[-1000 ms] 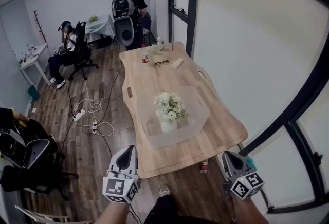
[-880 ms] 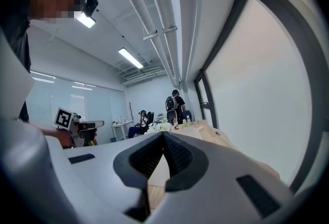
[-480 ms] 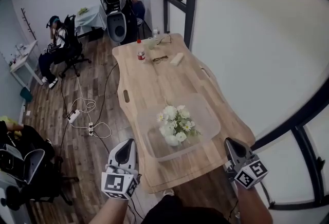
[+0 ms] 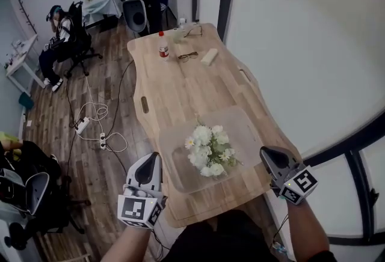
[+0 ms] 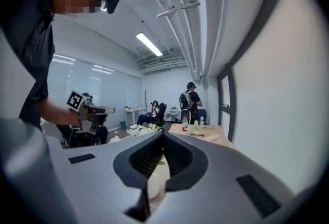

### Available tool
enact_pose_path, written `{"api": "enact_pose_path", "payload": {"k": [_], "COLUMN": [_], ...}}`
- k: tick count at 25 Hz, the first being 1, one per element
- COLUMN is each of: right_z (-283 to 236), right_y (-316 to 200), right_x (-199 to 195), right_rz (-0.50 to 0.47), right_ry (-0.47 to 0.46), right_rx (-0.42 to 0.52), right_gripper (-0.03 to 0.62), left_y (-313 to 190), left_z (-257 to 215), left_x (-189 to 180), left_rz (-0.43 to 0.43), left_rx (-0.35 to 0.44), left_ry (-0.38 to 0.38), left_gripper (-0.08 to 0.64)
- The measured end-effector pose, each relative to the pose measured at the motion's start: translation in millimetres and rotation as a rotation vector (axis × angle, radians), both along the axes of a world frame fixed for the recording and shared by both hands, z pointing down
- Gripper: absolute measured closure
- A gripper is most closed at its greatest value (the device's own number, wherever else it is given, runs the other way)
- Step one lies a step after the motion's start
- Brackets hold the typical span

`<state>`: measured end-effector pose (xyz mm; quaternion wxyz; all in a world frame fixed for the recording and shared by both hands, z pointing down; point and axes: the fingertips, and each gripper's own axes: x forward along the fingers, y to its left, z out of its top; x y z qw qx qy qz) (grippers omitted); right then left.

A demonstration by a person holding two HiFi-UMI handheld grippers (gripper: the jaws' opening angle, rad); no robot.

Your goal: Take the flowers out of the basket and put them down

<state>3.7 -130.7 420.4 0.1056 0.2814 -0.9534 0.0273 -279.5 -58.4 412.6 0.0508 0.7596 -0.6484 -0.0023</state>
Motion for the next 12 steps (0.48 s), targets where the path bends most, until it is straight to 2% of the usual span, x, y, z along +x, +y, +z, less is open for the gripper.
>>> {"api": "enact_pose_path", "payload": {"k": [3, 5, 9, 12], "right_z": [2, 7, 40, 68], "right_y": [-22, -25, -25, -25], "right_x": [-18, -37, -66, -80], "right_rz": [-0.138, -0.287, -0.575, -0.688], "right_ry": [0.042, 0.079, 0.229, 0.329], "right_rx": [0.007, -0.016, -0.084, -0.108], "right_gripper": [0.574, 0.574, 0.574, 0.572], "left_y": [-5, -6, -8, -8], "left_z": [-1, -5, -13, -14], "left_x": [-8, -11, -15, -22], "left_rz": [-0.047, -0.077, -0.144, -0.199], "left_rx": [-0.009, -0.013, -0.011, -0.014], "left_ry": [-0.002, -0.011, -0.032, -0.051], "left_gripper": [0.555, 0.555, 0.555, 0.555]}}
